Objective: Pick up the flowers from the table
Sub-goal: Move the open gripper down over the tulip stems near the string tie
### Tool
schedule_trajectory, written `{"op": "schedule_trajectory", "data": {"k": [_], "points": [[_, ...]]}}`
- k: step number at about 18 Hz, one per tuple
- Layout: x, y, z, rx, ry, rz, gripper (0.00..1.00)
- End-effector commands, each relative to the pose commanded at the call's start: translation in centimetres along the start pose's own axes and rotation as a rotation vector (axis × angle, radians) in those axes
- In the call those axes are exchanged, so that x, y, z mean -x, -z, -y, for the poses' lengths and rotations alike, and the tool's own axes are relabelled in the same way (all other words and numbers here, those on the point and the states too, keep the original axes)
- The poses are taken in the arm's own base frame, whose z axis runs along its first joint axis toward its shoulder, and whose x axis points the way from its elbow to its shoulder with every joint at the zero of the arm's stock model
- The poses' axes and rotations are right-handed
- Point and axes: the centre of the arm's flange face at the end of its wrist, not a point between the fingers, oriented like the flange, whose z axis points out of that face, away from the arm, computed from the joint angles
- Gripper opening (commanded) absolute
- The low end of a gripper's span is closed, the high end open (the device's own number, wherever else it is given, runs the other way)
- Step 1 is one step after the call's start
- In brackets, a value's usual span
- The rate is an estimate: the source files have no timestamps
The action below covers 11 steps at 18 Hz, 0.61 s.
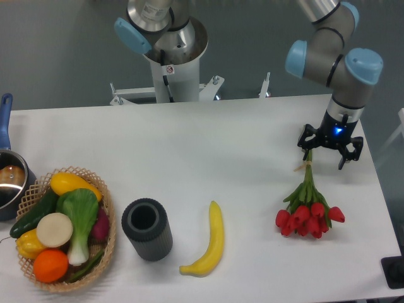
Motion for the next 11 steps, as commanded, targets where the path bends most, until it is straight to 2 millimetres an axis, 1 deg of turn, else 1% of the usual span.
{"op": "schedule_trajectory", "data": {"k": [2,4,7,11], "points": [[0.3,-0.5,-0.1,0.004,0.022,-0.008,1.00],[-0.2,-0.9,0.6,0.007,0.036,-0.015,1.00],[-0.5,-1.5,1.1,0.006,0.048,-0.025,1.00],[-0.7,-1.8,1.3,0.007,0.070,-0.033,0.96]]}}
